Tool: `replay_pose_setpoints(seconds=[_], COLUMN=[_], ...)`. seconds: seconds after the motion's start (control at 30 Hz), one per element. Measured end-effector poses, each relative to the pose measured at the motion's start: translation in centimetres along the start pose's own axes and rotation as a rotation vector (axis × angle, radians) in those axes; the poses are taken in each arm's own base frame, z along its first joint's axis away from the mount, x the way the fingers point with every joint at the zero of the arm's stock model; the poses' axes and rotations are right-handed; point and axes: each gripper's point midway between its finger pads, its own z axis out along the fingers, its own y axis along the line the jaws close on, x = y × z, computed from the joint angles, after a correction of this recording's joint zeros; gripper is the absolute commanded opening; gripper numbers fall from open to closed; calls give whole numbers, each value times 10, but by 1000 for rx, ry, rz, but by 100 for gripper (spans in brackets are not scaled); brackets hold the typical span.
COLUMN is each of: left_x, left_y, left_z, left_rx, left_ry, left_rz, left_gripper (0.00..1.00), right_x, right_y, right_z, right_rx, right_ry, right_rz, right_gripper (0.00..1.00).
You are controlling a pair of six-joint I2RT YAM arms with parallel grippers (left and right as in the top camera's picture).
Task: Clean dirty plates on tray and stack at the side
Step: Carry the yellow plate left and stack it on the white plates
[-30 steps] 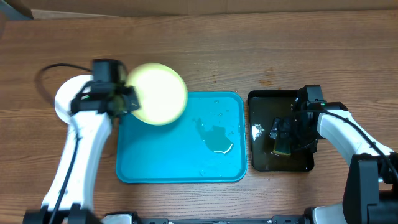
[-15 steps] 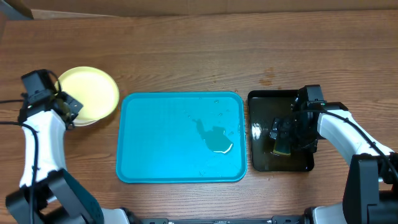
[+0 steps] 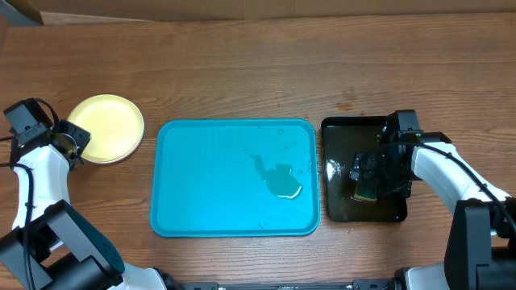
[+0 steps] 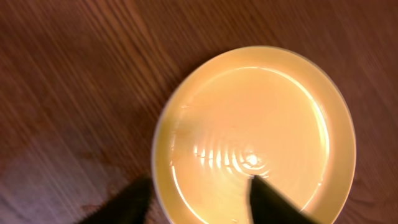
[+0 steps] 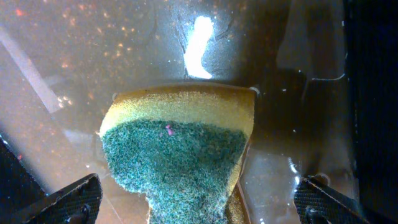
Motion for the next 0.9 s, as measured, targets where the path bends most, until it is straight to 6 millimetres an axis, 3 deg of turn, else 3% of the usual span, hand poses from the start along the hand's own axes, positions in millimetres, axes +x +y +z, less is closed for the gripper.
replay_pose_setpoints(seconds=[0.13, 0.33, 0.4, 0.63, 0.9], left_x=[9, 36, 49, 99, 110], left_y=[-15, -49, -65, -106, -114], left_z=[-1, -9, -15, -29, -28], left_rx=[90, 276, 346, 443, 419], left_ry=[50, 184, 231, 363, 362], left_rz=[4, 19, 59, 180, 230], left_gripper=[95, 92, 100, 100, 100], right_x=[0, 0, 0, 0, 0], right_y=[0, 0, 0, 0, 0], right_z=[0, 0, 0, 0, 0], right_rx=[0, 0, 0, 0, 0], right_ry=[0, 0, 0, 0, 0], right_rz=[0, 0, 0, 0, 0], right_gripper=[100, 100, 100, 100, 100])
